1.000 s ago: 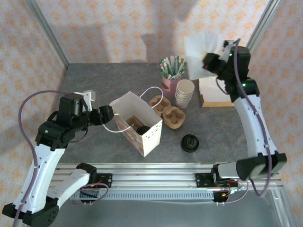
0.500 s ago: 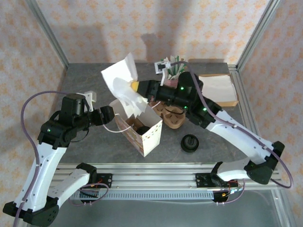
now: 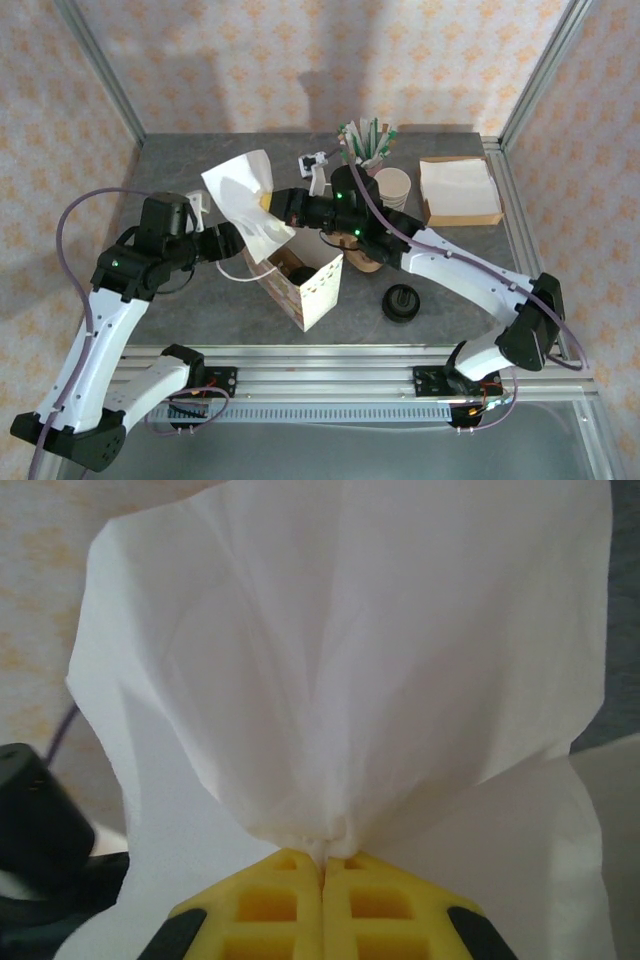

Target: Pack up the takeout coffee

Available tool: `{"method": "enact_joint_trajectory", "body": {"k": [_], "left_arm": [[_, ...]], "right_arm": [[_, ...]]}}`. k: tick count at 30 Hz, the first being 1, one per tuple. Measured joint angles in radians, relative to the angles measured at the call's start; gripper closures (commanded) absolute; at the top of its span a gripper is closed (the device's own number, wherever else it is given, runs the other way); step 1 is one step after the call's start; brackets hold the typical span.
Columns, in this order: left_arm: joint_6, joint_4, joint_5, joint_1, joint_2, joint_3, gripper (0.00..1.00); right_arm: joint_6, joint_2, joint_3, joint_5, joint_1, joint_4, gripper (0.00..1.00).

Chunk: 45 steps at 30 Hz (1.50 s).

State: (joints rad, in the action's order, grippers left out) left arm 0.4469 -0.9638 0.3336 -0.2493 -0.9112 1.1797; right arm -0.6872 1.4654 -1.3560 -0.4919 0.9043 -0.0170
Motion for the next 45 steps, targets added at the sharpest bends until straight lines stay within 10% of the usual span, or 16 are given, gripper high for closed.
{"method": "enact_joint_trajectory", "body": {"k": [45], "left_arm": [[-0.004,0.034,-0.004,0.000,-0.027,-0.023,0.34]], "right_arm": [[0.566,0.349,-0.383,0.339,0.068,0.735,1.00]]}}
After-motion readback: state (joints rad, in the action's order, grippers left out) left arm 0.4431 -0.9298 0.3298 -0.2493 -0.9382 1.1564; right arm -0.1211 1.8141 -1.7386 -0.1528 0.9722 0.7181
